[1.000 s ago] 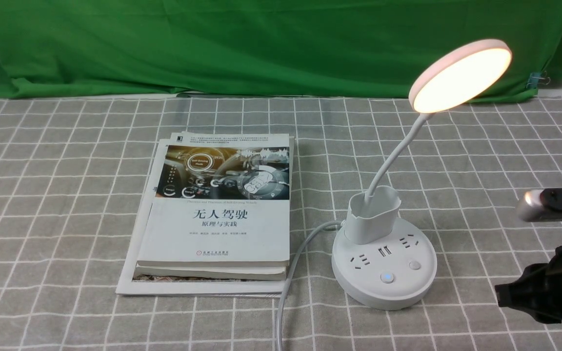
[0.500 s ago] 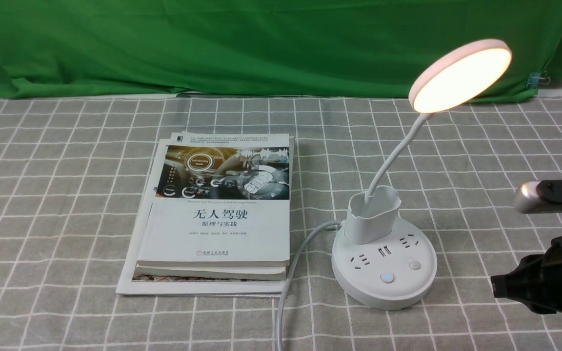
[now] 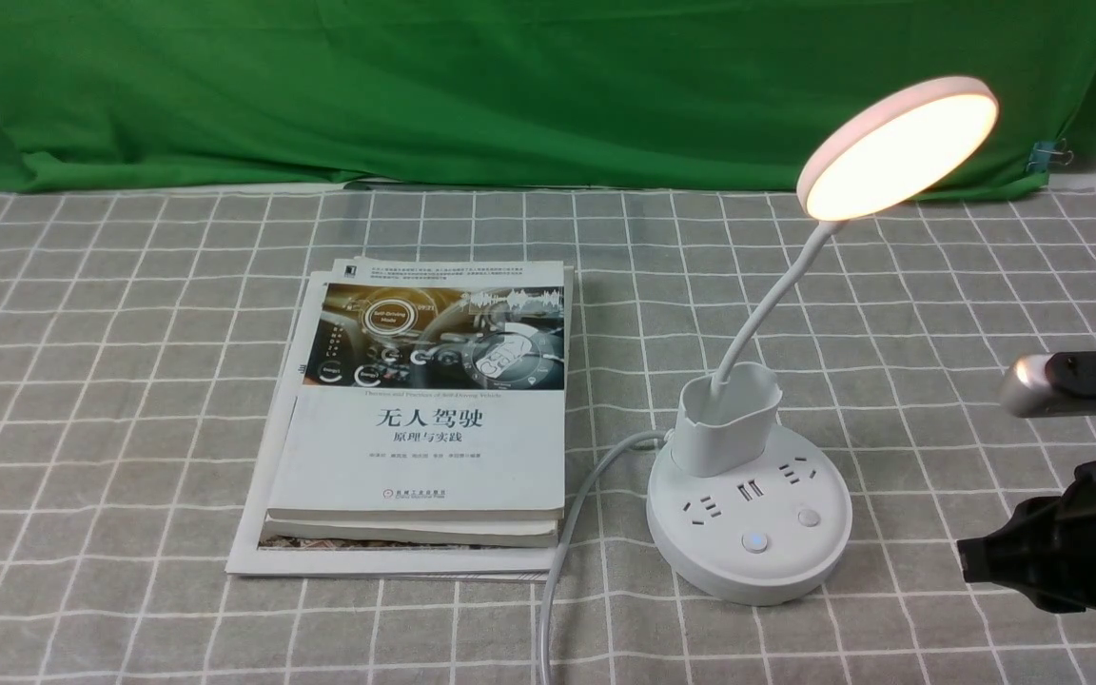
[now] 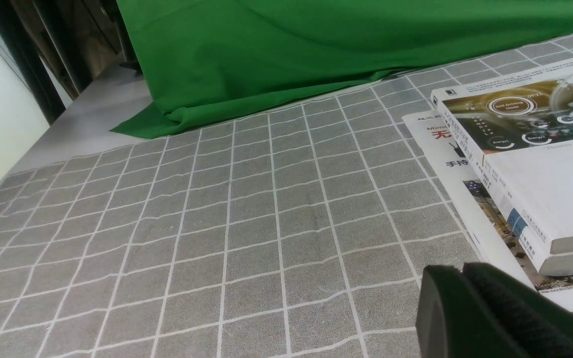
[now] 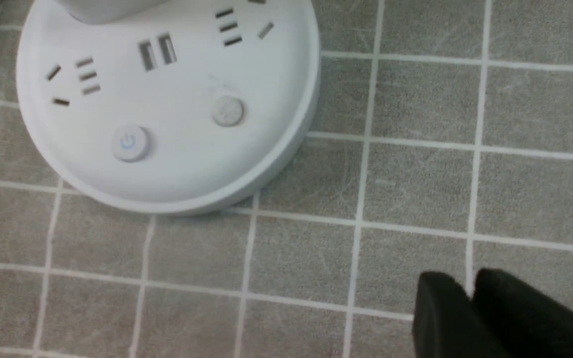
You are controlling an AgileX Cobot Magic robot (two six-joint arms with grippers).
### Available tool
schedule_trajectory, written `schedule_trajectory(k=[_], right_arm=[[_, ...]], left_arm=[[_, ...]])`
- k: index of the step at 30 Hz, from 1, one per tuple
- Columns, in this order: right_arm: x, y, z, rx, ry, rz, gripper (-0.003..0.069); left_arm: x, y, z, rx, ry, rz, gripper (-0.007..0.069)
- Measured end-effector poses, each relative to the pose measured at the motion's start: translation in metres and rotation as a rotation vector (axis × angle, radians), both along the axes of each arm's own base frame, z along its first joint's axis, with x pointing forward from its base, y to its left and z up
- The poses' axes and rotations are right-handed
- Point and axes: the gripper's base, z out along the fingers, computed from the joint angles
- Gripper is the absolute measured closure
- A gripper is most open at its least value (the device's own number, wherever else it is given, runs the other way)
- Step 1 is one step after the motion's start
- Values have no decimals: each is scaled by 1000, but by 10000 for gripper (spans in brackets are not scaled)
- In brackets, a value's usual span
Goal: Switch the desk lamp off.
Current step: Use the right arm to press the button switch on the lamp holder
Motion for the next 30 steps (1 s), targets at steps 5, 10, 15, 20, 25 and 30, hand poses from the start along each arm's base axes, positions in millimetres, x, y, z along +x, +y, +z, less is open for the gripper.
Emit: schedule_trajectory(k=[5,10,15,20,25,30], right_arm=[[6,2,1,-5,7,8,522],[9,3,-3,-13,40,11,522],[14,4,0,-13,46,14,522],[20,6,2,-15,48,20,526],[29,31,1,-20,55,106,554],[40,55,-4,-25,67,174,554]], left_arm=[[0,0,0,0,0,0,606],[0,0,0,0,0,0,606],[0,0,0,1,0,0,606],[0,0,0,0,0,0,606],[0,0,0,0,0,0,606],[0,0,0,0,0,0,606]])
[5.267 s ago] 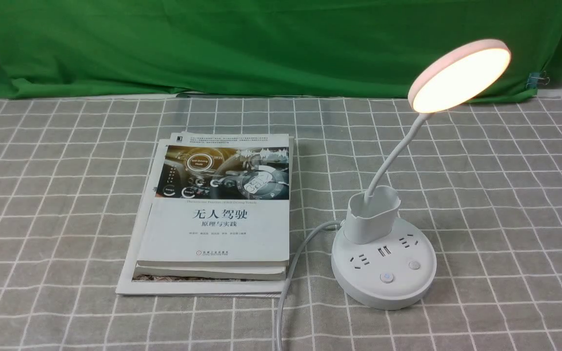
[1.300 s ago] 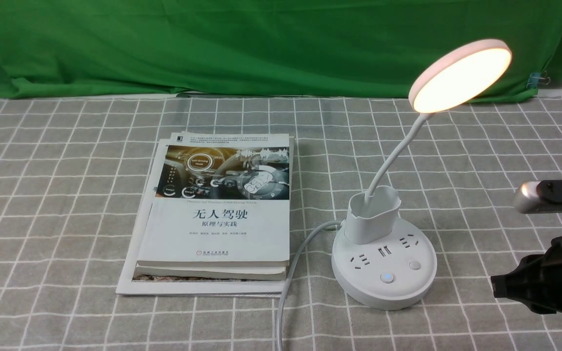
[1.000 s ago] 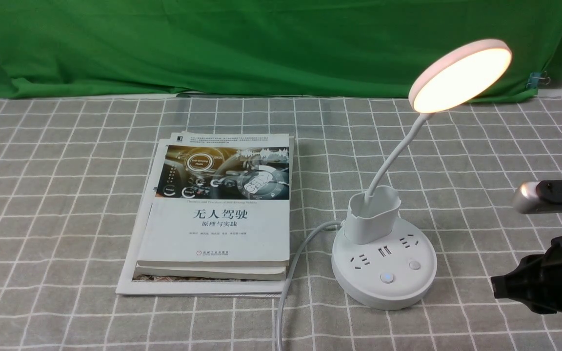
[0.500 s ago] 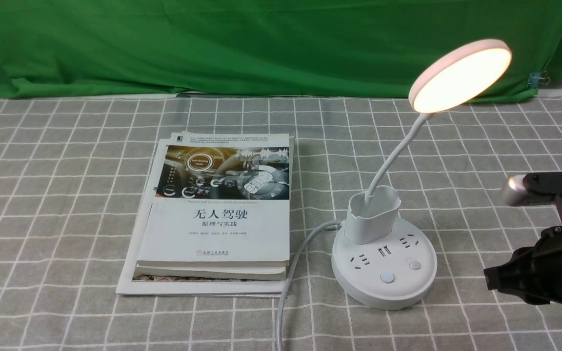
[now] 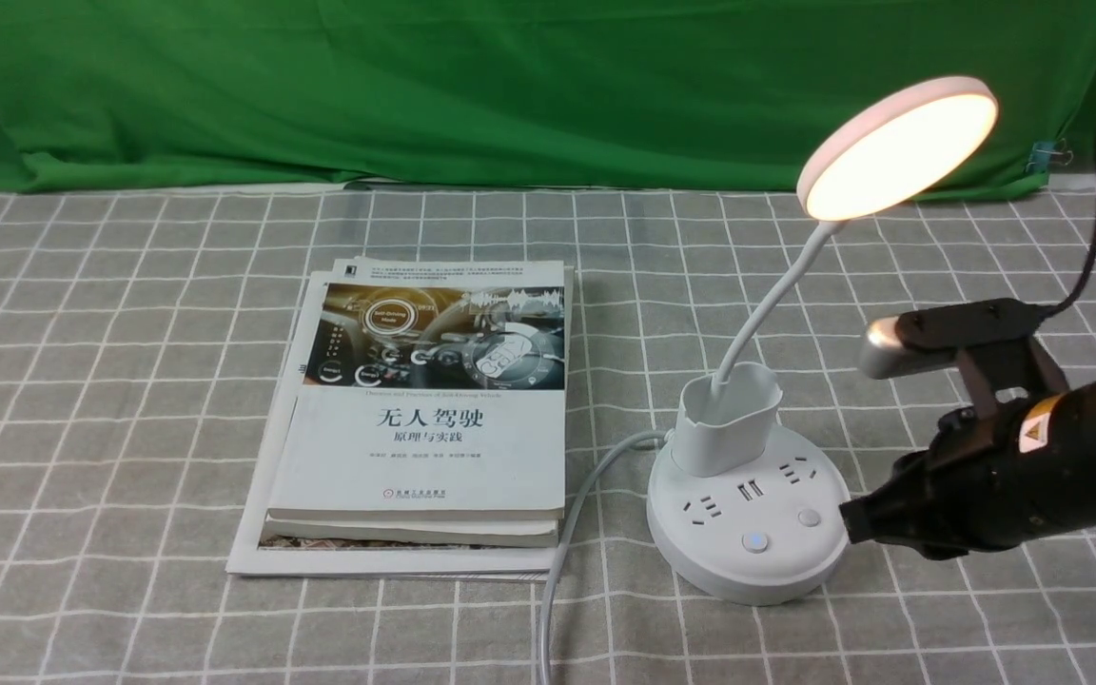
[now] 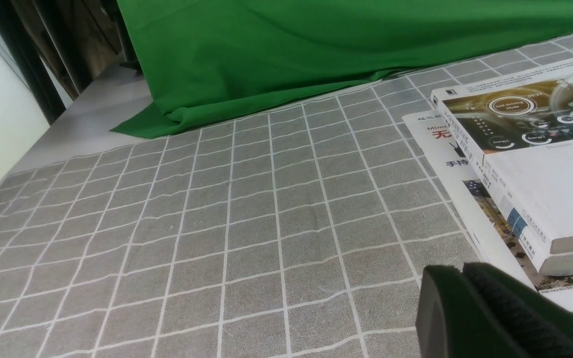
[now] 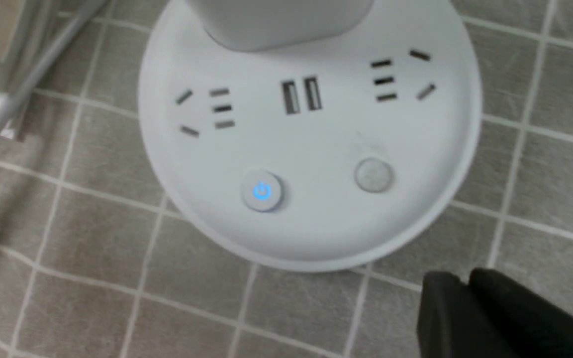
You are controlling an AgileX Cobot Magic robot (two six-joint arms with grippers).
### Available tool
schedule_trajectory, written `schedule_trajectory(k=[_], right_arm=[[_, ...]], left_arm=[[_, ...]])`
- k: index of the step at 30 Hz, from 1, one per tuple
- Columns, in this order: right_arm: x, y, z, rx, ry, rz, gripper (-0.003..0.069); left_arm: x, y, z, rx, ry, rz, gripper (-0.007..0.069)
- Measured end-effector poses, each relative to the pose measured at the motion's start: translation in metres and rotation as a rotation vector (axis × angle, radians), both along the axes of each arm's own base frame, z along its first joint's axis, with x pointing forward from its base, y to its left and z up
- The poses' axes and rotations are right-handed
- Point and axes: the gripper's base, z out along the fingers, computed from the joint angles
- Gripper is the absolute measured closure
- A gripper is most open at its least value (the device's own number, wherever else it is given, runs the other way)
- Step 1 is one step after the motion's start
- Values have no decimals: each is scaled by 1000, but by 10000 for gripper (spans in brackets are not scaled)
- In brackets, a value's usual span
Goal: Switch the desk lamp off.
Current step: Use the right arm to press the button switch on the lamp holder
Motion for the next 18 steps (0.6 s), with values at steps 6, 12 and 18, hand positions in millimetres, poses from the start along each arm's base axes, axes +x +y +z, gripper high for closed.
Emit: schedule_trajectory(k=[6,12,18], right_arm=[[8,5,-1,-3,6,6,554],[9,5,0,-3,4,7,554],[9,5,0,-3,4,7,553]], left_arm=[[0,0,0,0,0,0,606],[0,0,0,0,0,0,606],[0,0,0,0,0,0,606]])
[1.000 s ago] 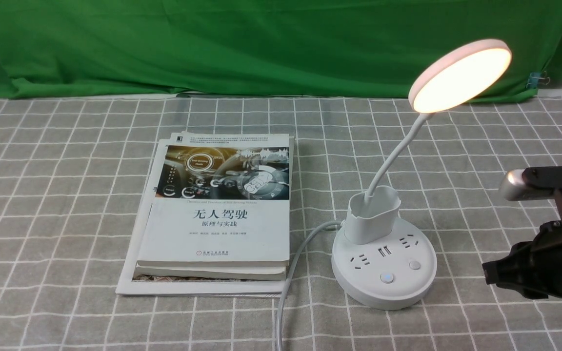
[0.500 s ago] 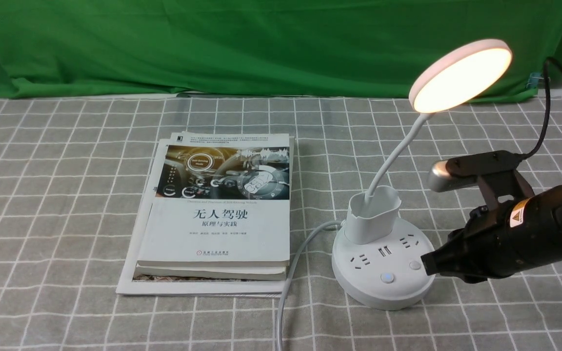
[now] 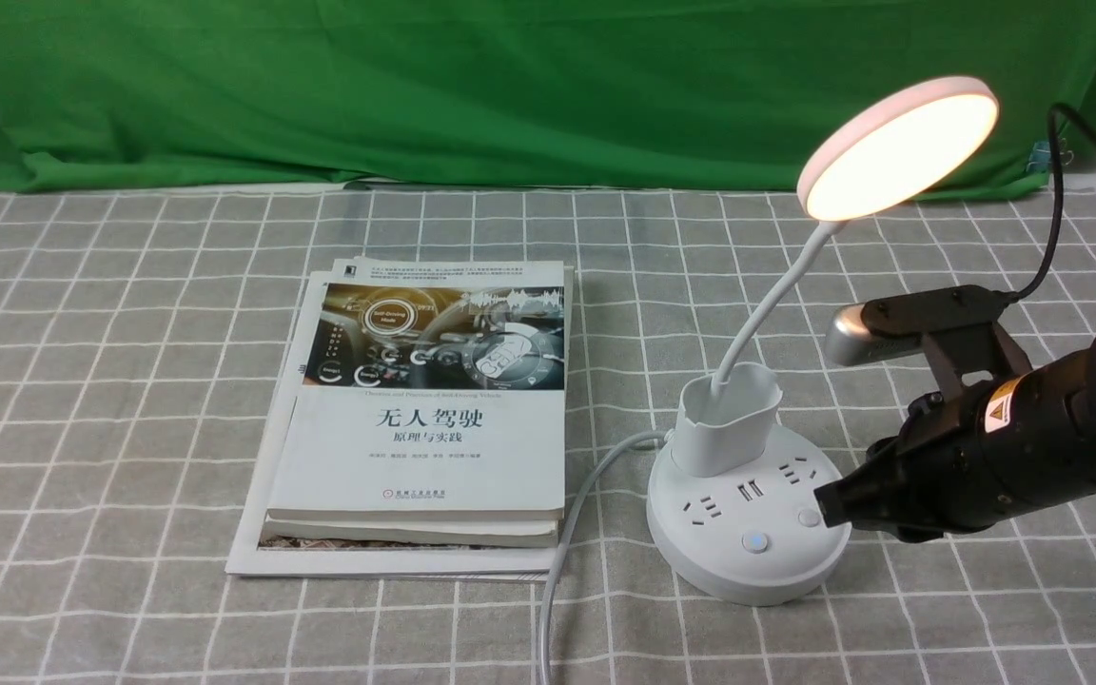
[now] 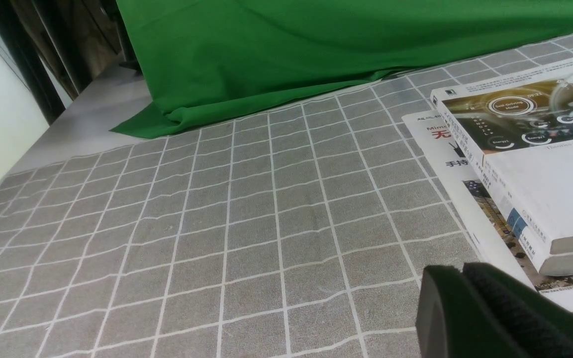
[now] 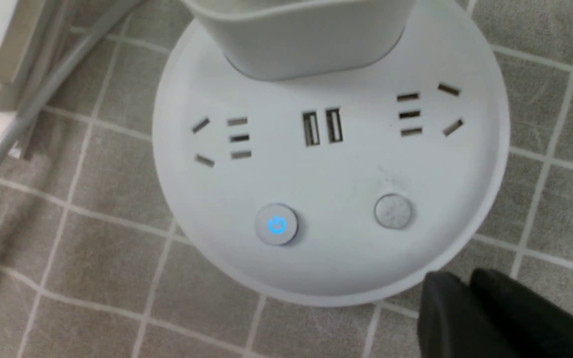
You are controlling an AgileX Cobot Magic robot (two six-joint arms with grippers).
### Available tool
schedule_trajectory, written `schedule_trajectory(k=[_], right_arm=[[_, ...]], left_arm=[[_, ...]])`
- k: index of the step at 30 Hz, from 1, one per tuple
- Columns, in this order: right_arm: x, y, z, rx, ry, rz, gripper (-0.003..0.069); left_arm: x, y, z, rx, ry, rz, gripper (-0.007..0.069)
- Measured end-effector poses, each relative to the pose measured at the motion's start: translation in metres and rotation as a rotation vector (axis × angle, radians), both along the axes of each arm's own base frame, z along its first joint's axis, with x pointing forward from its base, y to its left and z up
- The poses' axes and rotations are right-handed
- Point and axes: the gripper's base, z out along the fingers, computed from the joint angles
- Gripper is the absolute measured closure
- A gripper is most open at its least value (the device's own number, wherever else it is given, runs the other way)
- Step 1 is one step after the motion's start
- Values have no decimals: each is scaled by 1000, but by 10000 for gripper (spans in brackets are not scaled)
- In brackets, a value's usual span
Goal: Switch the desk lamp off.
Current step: Use the right arm to press the button switch on the lamp holder
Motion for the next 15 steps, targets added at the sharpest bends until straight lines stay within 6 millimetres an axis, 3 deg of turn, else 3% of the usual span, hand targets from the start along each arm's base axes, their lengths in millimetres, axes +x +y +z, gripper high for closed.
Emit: schedule_trajectory(k=[15], right_arm=[[7,3,-11,-15,2,18,549]], left_arm=[[0,0,0,1,0,0,606]])
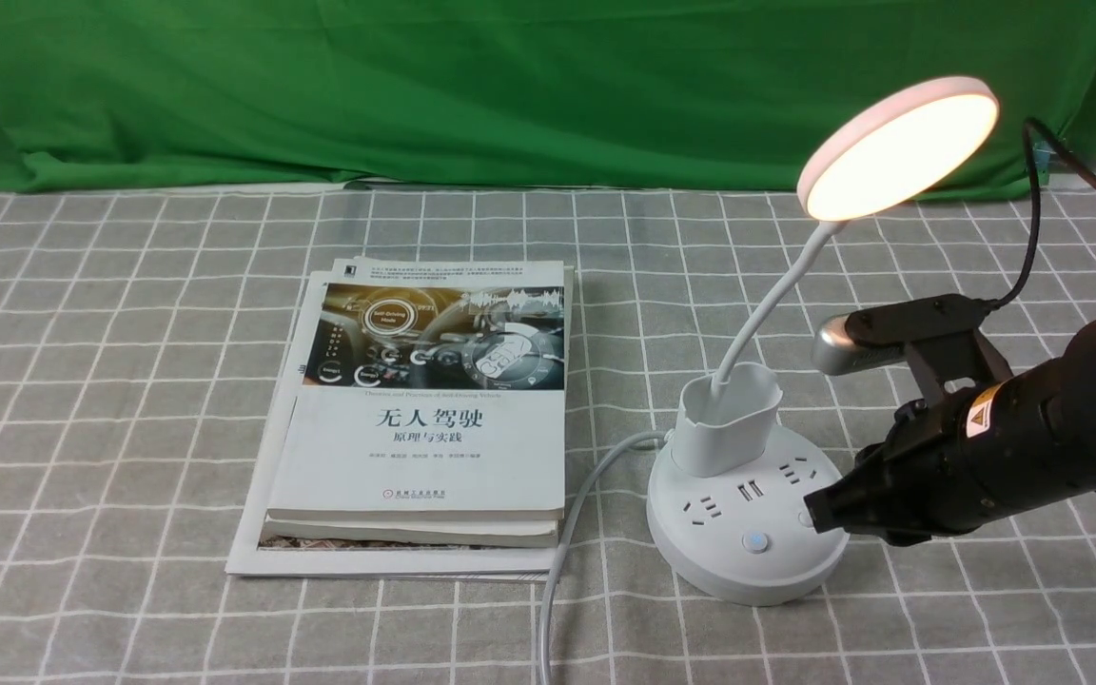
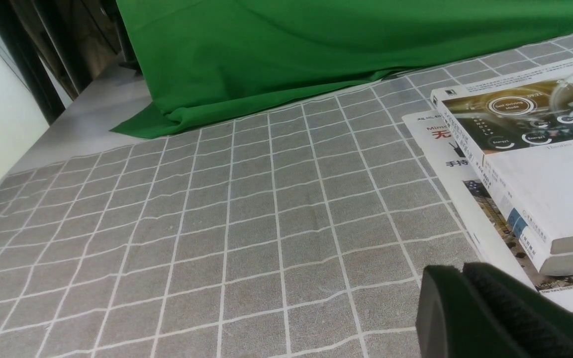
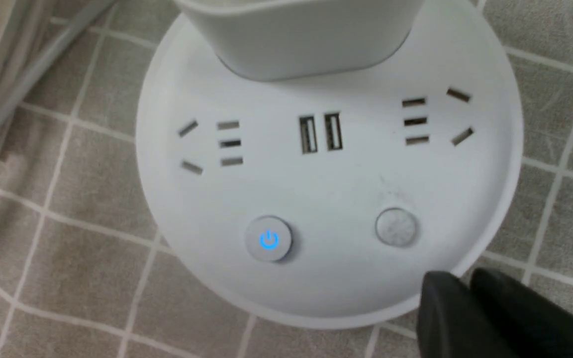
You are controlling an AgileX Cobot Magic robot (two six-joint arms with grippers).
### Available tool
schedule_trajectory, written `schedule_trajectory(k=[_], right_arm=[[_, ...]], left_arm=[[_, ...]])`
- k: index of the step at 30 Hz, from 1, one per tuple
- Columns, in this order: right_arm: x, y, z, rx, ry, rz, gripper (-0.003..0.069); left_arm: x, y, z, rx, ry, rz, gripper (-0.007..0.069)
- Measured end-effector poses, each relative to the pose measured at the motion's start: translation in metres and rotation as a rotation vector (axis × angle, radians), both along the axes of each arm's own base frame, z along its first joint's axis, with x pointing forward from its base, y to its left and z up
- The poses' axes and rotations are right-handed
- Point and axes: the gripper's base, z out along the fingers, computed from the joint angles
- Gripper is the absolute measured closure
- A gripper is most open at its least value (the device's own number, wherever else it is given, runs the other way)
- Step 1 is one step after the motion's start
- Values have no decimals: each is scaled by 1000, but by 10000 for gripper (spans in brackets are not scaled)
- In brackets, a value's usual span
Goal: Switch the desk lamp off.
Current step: Use the right arm to press the button switch on the lamp holder
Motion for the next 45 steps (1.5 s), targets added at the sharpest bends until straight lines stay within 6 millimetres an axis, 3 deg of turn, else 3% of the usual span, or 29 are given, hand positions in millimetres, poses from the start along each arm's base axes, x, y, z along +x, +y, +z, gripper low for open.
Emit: schedule_trajectory(k=[7,12,19,26,45], right_arm=[[5,14,10,-14,-37,75,550],[12,21,3,-63,-7,102,559],[17,23,-6,-83,10,109,628],[22,25,-23,-100,46,110,626],[24,26,-22,-99,44,110,624]], left_arm=[[0,0,0,-1,0,0,606],[0,0,0,-1,0,0,606],[0,0,0,-1,0,0,606],[0,0,0,-1,0,0,606],[0,0,0,-1,0,0,606]])
